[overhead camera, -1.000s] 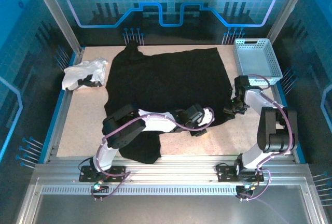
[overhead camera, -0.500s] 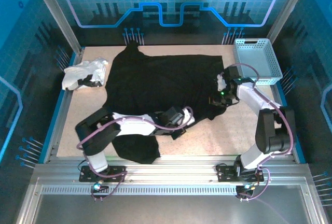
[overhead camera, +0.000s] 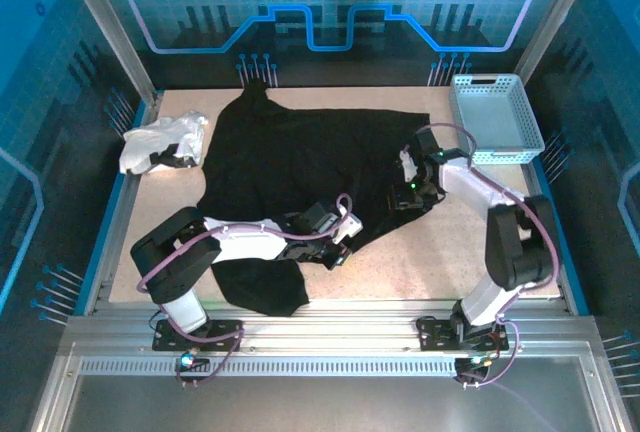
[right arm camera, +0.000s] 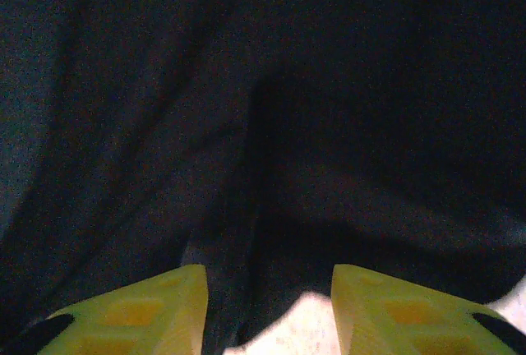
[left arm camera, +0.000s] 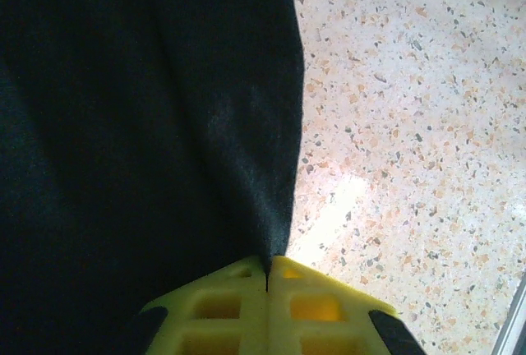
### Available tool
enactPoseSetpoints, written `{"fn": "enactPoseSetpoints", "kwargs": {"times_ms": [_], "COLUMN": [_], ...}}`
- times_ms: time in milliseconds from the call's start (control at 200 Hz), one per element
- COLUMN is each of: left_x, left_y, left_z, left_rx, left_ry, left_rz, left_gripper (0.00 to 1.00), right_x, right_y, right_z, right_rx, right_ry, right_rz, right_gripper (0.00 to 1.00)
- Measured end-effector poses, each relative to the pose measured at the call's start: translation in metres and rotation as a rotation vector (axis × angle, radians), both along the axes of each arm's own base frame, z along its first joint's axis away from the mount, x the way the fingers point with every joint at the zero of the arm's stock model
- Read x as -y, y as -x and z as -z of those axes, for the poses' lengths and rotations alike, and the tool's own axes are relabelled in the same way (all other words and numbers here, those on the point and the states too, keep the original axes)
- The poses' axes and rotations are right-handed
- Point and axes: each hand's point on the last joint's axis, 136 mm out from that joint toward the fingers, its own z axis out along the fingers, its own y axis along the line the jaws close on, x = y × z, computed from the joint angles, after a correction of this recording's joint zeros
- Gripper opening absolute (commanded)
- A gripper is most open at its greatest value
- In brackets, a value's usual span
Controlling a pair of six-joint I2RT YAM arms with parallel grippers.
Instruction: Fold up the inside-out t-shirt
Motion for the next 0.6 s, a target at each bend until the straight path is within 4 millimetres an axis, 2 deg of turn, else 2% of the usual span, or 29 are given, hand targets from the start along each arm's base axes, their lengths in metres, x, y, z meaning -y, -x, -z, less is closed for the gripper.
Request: {"fn": "enactPoseSetpoints", "kwargs": {"times_ms": [125, 275, 350, 470, 600], "left_x": [0.000, 0.001, 0.001, 0.001, 0.001], "left_y": [0.000, 0.001, 0.002, 0.002, -0.001], "left_z": [-0.001, -0.002, -0.002, -0.002, -0.003], "left_rx": [-0.018, -0.035, -0.038, -0.041, -0.040], "left_ry": [0.013, 0.024, 0.027, 0.030, 0.037], "left_rz": [-0.004, -0.004, -0.004, -0.004, -0.010], "left_gripper": [0.00, 0.00, 0.00, 0.00, 0.00], "right_x": [-0.007, -0.020, -0.023, -0.016, -0.001], "right_y": [0.021, 0.034, 0.032, 0.023, 0.013], "right_z": [-0.007, 0.011, 0.026, 0.047, 0.045], "right_rx": [0.031, -0.001, -0.026, -0.072, -0.067], "right_ry": [0.023, 0.070, 0.104, 0.183, 0.251], "right_rz": [-0.035, -0.080, -0.090, -0.088, -0.062], "right_gripper": [0.61, 0.61, 0.57, 0.44, 0.33]}}
